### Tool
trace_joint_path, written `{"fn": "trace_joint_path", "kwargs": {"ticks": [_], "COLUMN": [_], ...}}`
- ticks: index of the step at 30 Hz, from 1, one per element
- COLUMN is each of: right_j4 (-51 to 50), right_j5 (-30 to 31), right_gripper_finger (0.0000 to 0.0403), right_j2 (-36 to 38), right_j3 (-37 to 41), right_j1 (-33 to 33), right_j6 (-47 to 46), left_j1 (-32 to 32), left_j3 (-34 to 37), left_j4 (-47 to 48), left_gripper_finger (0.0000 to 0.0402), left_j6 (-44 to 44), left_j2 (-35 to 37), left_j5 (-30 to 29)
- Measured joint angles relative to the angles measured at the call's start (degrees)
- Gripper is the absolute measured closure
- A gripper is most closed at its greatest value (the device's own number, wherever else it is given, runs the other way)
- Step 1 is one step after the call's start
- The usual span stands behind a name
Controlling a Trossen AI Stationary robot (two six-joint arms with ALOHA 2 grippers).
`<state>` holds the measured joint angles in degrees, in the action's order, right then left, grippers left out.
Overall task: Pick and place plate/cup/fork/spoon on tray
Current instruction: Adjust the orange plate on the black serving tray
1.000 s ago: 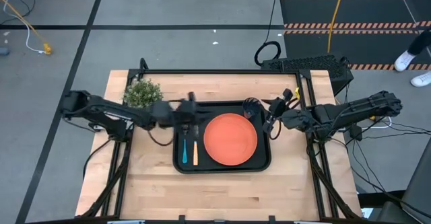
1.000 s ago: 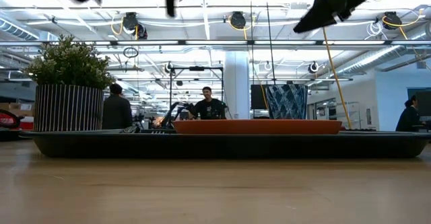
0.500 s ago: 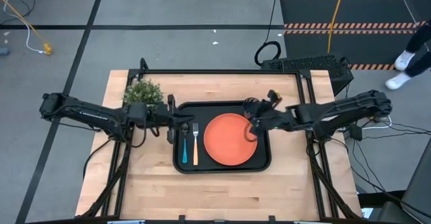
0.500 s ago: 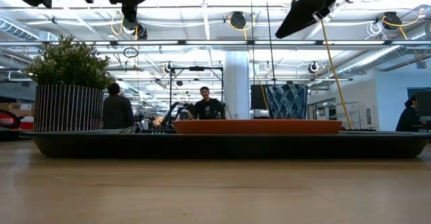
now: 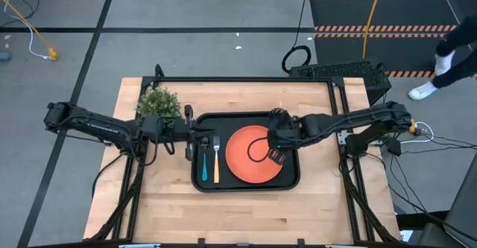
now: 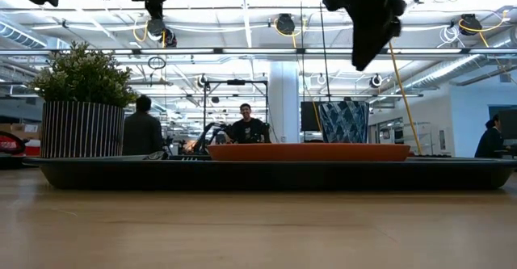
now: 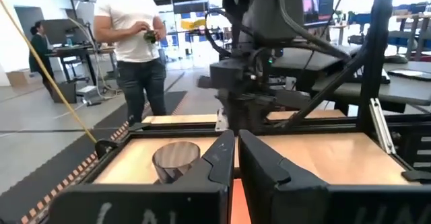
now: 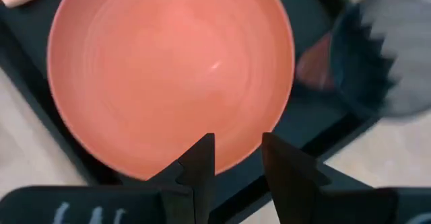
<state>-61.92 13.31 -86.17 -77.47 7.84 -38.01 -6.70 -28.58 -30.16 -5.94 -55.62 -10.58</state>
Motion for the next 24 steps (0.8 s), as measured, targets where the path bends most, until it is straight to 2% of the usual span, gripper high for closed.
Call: {"fn": "trace_joint_path", "kwargs": {"ticks": [3, 8, 13, 18, 24], "right_j4": [-1.93, -4.34, -8.43, -10.51, -9.06], "right_j5": [-1.12, 3.10, 1.88, 0.38, 1.66], "right_gripper_finger": [0.0289, 0.0289, 0.0289, 0.0289, 0.0289], "right_j2": [0.65, 1.64, 0.14, -3.02, -7.17], "right_j3": [0.00, -0.07, -0.07, -0.02, 0.76], "right_j1": [0.88, 3.94, 4.05, 3.23, 3.00], "right_j6": [-7.25, -11.08, -11.05, -10.49, -10.80], "left_j1": [0.05, 0.41, 0.68, 0.20, 0.23], "left_j3": [-1.65, -7.04, -11.84, -12.05, -12.13], "left_j4": [-0.20, 4.16, 9.98, 11.03, 14.47], "left_gripper_finger": [0.0376, 0.0376, 0.0376, 0.0376, 0.0376], "left_j6": [0.33, 0.31, 1.53, 1.91, 1.60], "left_j2": [0.73, 1.46, 1.82, 1.77, 2.01], "left_j5": [-0.12, -0.01, -0.04, -0.01, -0.03]}}
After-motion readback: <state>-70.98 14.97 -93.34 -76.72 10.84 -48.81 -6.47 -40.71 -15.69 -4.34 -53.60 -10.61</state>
